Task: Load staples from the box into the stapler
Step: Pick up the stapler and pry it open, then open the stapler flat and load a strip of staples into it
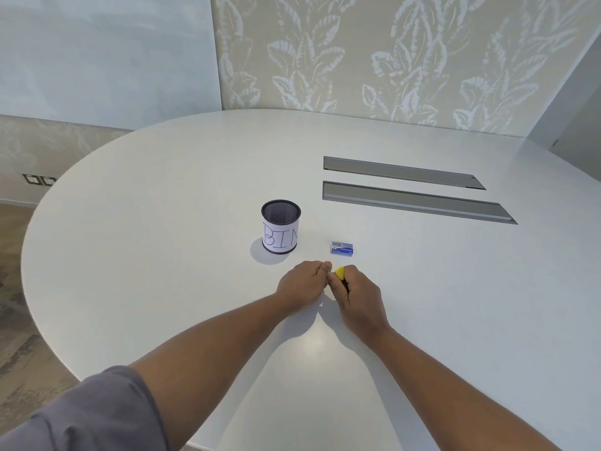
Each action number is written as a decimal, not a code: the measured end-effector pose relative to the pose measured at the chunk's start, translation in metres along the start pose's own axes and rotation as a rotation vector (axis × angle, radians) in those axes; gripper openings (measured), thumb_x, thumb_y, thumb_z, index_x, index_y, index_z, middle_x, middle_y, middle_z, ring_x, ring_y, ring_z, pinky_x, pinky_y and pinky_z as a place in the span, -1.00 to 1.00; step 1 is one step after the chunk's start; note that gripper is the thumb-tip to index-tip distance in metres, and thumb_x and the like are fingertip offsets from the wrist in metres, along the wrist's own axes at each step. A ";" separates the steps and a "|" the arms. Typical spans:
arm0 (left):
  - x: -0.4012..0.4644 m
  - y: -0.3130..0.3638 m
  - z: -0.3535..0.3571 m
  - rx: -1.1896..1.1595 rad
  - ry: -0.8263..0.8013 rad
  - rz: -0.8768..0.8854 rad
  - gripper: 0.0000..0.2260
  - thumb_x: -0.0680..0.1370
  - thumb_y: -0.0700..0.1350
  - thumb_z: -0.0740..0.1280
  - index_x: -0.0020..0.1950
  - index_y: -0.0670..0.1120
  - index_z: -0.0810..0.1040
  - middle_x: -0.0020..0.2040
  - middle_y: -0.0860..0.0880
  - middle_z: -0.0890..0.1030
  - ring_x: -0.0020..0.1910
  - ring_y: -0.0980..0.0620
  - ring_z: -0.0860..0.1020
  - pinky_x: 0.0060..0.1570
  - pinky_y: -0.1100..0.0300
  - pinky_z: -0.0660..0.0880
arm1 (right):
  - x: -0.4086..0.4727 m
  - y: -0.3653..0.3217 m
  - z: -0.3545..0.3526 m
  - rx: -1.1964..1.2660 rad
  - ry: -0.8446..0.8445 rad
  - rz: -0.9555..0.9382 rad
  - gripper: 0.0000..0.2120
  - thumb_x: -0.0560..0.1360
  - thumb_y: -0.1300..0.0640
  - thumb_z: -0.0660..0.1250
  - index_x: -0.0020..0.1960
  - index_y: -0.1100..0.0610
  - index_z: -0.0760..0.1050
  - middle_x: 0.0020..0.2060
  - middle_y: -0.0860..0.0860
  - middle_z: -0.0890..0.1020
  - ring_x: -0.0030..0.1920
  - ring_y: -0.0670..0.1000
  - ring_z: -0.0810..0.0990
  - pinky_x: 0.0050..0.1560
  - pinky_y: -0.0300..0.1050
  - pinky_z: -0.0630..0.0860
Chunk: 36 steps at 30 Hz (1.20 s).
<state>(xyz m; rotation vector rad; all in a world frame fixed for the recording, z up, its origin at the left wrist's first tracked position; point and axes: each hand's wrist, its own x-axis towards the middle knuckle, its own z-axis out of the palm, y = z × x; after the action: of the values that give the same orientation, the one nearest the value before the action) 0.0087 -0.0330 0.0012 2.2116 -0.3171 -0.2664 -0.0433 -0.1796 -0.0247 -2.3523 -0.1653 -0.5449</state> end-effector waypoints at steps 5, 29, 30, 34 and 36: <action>-0.002 0.000 0.004 0.032 0.023 -0.007 -0.61 0.68 0.09 0.05 -0.29 -0.03 0.37 -0.25 0.00 0.54 -0.18 -0.05 0.49 -0.12 0.04 0.39 | -0.001 0.001 0.000 -0.006 0.020 -0.008 -0.74 0.62 -0.20 0.15 -0.17 -0.12 0.30 -0.36 -0.20 0.49 -0.27 -0.10 0.46 -0.32 -0.18 0.37; 0.012 -0.003 -0.009 -0.039 0.094 -0.085 -0.56 0.66 0.07 0.21 -0.34 -0.14 0.40 -0.36 -0.07 0.45 -0.27 -0.09 0.40 -0.26 0.09 0.29 | 0.000 0.003 -0.007 0.169 0.105 0.149 -0.65 0.59 -0.30 0.14 -0.18 -0.07 0.28 -0.39 -0.12 0.52 -0.45 -0.08 0.46 -0.43 -0.21 0.37; 0.012 -0.006 -0.009 -0.050 0.105 -0.080 -0.58 0.65 0.04 0.25 -0.34 -0.16 0.42 -0.37 -0.06 0.44 -0.29 -0.07 0.38 -0.29 0.11 0.28 | -0.001 0.003 -0.008 0.187 0.114 0.154 -0.67 0.59 -0.29 0.16 -0.18 -0.07 0.29 -0.39 -0.12 0.52 -0.45 -0.09 0.45 -0.43 -0.22 0.37; 0.013 -0.011 -0.008 -0.141 0.105 -0.072 -0.75 0.63 -0.10 0.29 -0.11 -0.19 0.67 -0.38 -0.03 0.58 -0.39 0.00 0.50 -0.30 0.22 0.43 | -0.008 0.002 -0.015 0.279 0.135 0.217 -0.76 0.56 -0.19 0.28 -0.11 -0.05 0.36 -0.26 -0.06 0.53 -0.37 -0.06 0.48 -0.31 0.05 0.52; 0.013 -0.012 -0.009 -0.162 0.094 -0.079 -0.80 0.62 -0.15 0.27 -0.06 -0.15 0.68 -0.41 -0.01 0.58 -0.49 0.05 0.52 -0.41 0.31 0.47 | -0.011 -0.001 -0.017 0.304 0.134 0.241 -0.82 0.55 -0.09 0.35 -0.05 -0.07 0.37 -0.22 -0.10 0.55 -0.33 -0.07 0.53 -0.27 0.05 0.55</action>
<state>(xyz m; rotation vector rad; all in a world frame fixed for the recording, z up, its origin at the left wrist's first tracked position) 0.0252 -0.0230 -0.0041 2.0712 -0.1509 -0.2222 -0.0591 -0.1900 -0.0170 -1.9985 0.0914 -0.5170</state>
